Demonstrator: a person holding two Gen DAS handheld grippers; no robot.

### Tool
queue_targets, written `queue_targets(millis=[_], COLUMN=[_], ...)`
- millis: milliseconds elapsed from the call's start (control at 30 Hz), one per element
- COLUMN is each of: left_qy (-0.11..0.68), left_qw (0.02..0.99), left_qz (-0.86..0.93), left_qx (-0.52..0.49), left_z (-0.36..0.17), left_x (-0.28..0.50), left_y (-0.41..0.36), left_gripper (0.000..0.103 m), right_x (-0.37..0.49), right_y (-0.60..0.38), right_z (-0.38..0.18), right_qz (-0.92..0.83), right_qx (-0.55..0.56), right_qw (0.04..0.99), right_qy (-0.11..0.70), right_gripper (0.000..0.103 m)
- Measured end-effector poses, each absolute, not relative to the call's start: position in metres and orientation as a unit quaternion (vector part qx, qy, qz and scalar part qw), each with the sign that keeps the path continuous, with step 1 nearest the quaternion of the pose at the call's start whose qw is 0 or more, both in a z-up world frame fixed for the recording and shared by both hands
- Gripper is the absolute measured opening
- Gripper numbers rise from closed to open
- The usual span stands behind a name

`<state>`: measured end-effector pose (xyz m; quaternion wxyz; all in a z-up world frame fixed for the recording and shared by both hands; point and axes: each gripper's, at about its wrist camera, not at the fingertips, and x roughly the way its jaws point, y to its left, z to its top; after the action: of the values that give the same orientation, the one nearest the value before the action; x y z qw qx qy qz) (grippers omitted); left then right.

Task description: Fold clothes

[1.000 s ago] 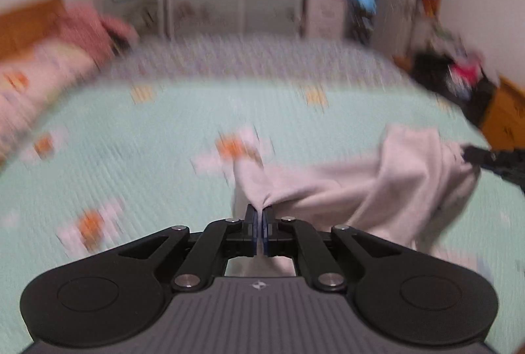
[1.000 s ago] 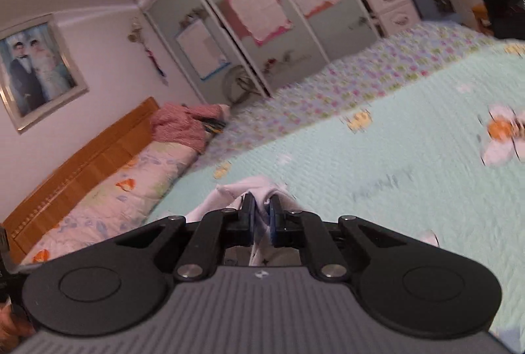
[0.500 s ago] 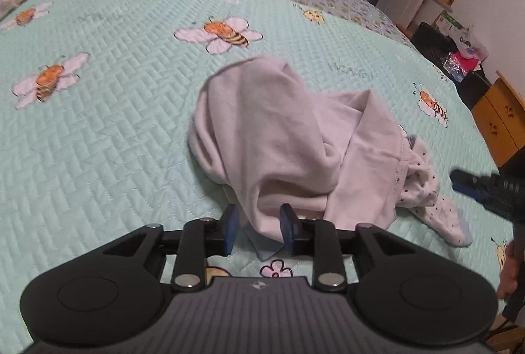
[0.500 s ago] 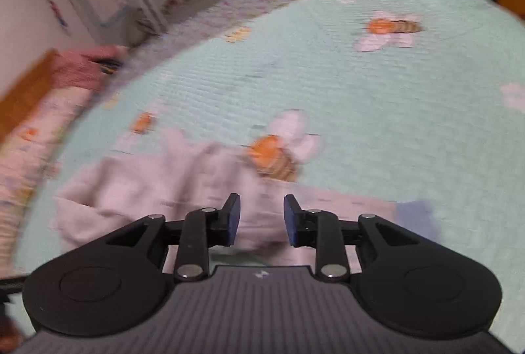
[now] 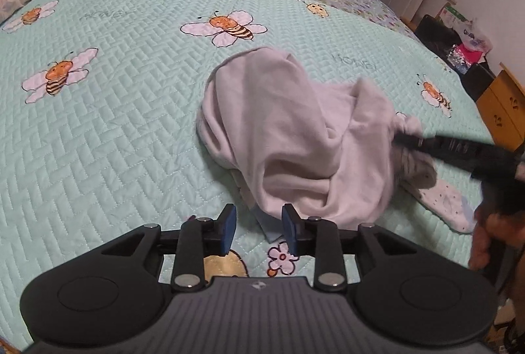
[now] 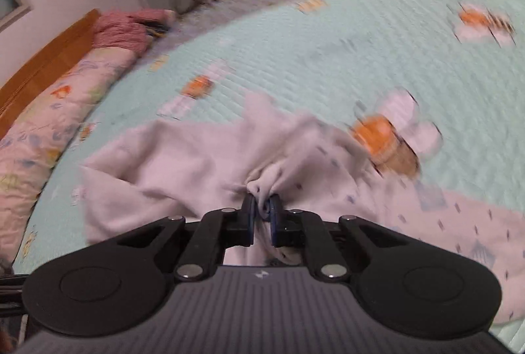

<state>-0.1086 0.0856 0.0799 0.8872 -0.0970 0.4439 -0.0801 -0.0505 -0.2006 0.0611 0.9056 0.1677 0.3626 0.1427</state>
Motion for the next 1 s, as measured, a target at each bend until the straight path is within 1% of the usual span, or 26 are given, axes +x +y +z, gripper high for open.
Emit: queue_targets(millis=[100, 133, 233, 267, 400, 567, 633, 667, 733, 767, 800, 833, 900, 967, 1000], left_qy=[0.44, 0.439, 0.435, 0.435, 0.44, 0.461, 0.473, 0.478, 0.484, 0.487, 0.489, 0.492, 0.497, 0.504, 0.505], left_qw=[0.888, 0.888, 0.889, 0.89, 0.889, 0.882, 0.876, 0.873, 0.871, 0.87, 0.869, 0.869, 0.867, 0.864, 0.862], left_qz=[-0.085, -0.084, -0.077, -0.072, -0.057, -0.042, -0.039, -0.037, -0.04, -0.04, -0.039, -0.038, -0.033, -0.023, -0.015], left_qx=[-0.105, -0.108, -0.116, -0.117, -0.115, -0.092, -0.085, -0.082, -0.072, -0.064, -0.055, -0.046, -0.023, 0.014, 0.033], left_z=[0.081, 0.081, 0.082, 0.082, 0.078, 0.07, 0.069, 0.069, 0.072, 0.074, 0.077, 0.079, 0.084, 0.087, 0.088], left_x=[-0.111, -0.112, -0.116, -0.116, -0.118, -0.117, -0.115, -0.114, -0.113, -0.111, -0.109, -0.107, -0.102, -0.094, -0.091], left_y=[0.087, 0.089, 0.096, 0.099, 0.111, 0.108, 0.101, 0.097, 0.085, 0.078, 0.07, 0.062, 0.045, 0.026, 0.017], left_gripper=[0.032, 0.032, 0.033, 0.034, 0.035, 0.037, 0.039, 0.04, 0.043, 0.048, 0.051, 0.058, 0.063, 0.064, 0.065], right_x=[-0.045, -0.041, -0.03, -0.027, -0.02, -0.045, -0.06, -0.068, -0.081, -0.085, -0.087, -0.089, -0.093, -0.094, -0.093], right_y=[-0.175, -0.165, -0.123, -0.109, -0.076, -0.111, -0.129, -0.137, -0.156, -0.164, -0.17, -0.177, -0.189, -0.196, -0.198], right_z=[0.105, 0.12, 0.151, 0.156, 0.125, 0.081, 0.075, 0.075, 0.079, 0.083, 0.088, 0.094, 0.105, 0.111, 0.114], right_qz=[0.169, 0.181, 0.225, 0.243, 0.304, 0.239, 0.189, 0.165, 0.126, 0.108, 0.089, 0.071, 0.034, 0.013, 0.006], right_qx=[0.14, 0.132, 0.088, 0.074, 0.08, 0.139, 0.13, 0.126, 0.128, 0.125, 0.118, 0.111, 0.097, 0.085, 0.079], right_qw=[0.924, 0.929, 0.935, 0.932, 0.882, 0.865, 0.867, 0.869, 0.874, 0.877, 0.881, 0.886, 0.893, 0.897, 0.899], right_qy=[0.314, 0.295, 0.259, 0.258, 0.35, 0.42, 0.442, 0.449, 0.452, 0.452, 0.449, 0.445, 0.438, 0.433, 0.43], right_gripper=[0.005, 0.0, 0.0, 0.0, 0.003, 0.01, 0.034, 0.038, 0.05, 0.054, 0.065, 0.071, 0.072, 0.08, 0.088])
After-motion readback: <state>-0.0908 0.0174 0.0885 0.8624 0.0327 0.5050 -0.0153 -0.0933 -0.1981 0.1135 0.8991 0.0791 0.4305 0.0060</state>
